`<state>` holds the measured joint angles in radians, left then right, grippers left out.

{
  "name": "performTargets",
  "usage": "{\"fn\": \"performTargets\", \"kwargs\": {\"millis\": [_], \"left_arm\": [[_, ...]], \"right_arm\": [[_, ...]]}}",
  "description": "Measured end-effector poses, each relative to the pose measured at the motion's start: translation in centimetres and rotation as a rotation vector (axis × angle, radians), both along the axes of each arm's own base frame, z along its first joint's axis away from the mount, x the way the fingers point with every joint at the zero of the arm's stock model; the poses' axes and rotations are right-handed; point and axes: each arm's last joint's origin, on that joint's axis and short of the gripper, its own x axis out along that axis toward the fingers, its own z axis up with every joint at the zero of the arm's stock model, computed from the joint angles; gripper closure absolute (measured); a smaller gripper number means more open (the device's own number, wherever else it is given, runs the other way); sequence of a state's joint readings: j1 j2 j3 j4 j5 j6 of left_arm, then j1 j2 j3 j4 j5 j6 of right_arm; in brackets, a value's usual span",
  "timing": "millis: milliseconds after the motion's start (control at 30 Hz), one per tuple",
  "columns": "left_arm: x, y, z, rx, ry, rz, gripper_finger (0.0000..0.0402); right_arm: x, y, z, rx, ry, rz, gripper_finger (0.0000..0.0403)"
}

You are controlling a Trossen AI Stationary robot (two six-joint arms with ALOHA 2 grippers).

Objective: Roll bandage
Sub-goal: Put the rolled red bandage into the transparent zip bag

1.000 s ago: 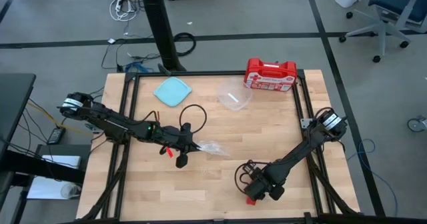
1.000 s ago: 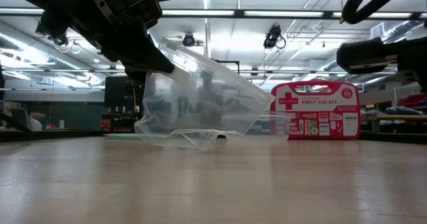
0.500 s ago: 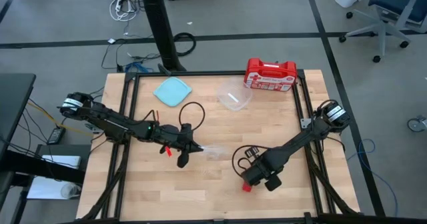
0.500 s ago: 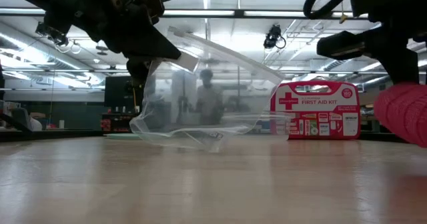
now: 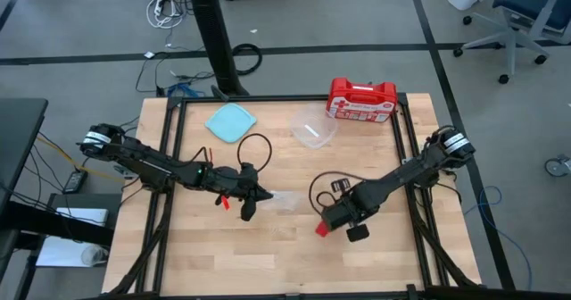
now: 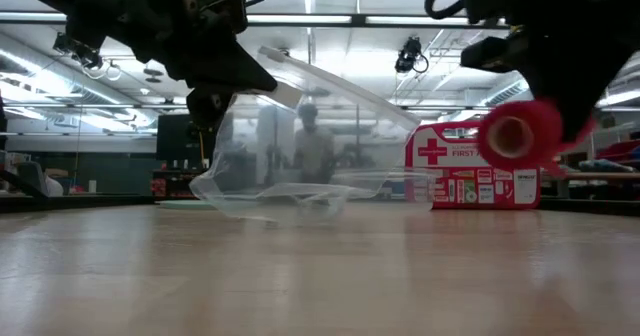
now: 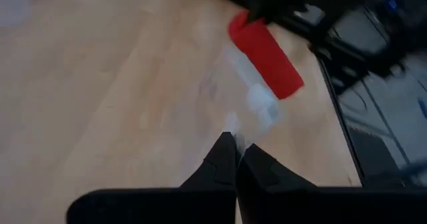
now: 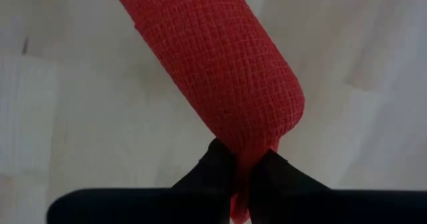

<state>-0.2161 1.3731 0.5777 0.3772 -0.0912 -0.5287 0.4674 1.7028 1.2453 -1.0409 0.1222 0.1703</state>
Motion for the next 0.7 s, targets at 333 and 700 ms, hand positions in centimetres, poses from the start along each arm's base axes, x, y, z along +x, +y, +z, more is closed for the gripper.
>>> {"fn": "performTargets", "kwargs": {"millis": [333, 700], "left_arm": [[0.1, 0.3, 0.2, 0.013, -0.023, 0.096, 0.0401], [0.1, 0.2, 0.3, 0.016, -0.034, 0.083, 0.0401]], "right_arm": [[1.2, -3.9, 5.2, -0.007, -0.138, -0.282, 0.0378], [3.3, -7.6, 7.9, -0.055, -0.245, -0.361, 0.0377]]}}
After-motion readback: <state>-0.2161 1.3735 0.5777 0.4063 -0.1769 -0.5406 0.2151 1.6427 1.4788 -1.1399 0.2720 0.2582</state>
